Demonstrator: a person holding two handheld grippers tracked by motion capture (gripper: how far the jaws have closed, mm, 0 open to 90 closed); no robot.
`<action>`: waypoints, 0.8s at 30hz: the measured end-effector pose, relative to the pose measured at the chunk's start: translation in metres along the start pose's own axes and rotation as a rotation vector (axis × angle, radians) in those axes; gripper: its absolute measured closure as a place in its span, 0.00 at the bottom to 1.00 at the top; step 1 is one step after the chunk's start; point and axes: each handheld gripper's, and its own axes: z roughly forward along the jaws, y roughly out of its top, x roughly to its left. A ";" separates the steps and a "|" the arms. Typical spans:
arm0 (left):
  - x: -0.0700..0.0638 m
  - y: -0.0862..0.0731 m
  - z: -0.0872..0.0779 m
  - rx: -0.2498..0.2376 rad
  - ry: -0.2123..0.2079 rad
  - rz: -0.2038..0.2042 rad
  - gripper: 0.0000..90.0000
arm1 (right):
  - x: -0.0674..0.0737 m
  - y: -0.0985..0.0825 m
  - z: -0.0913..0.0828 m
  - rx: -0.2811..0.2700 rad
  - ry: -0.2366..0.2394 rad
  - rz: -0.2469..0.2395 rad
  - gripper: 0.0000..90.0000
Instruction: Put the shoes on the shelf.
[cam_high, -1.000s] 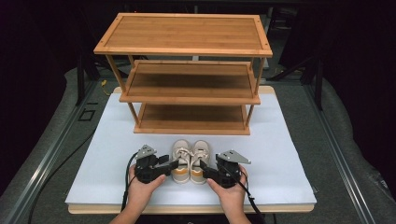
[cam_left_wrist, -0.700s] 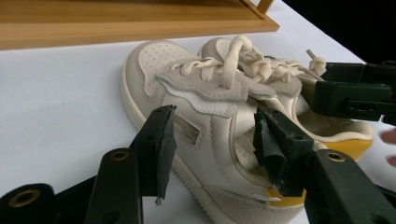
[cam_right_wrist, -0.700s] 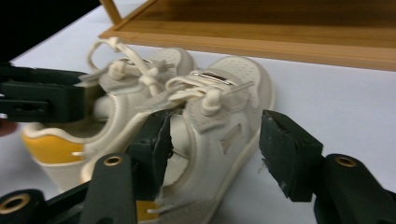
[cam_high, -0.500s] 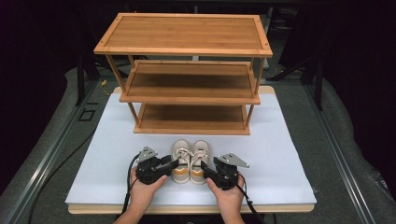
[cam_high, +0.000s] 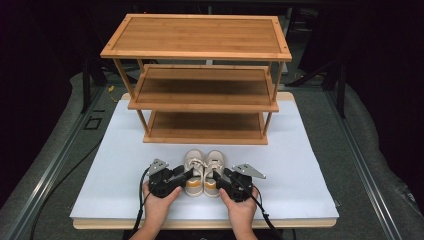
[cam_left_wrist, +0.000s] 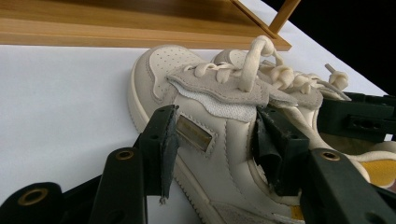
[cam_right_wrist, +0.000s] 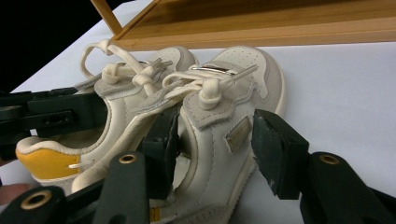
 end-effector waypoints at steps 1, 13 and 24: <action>0.000 0.000 0.000 -0.003 0.001 -0.003 0.56 | 0.000 0.000 0.000 -0.001 0.004 0.000 0.57; -0.002 -0.005 0.001 -0.043 0.021 -0.020 0.58 | 0.002 -0.005 0.002 -0.050 -0.020 0.016 0.56; -0.003 -0.010 0.001 -0.080 0.027 -0.066 0.58 | 0.001 -0.008 0.003 -0.071 -0.011 0.078 0.58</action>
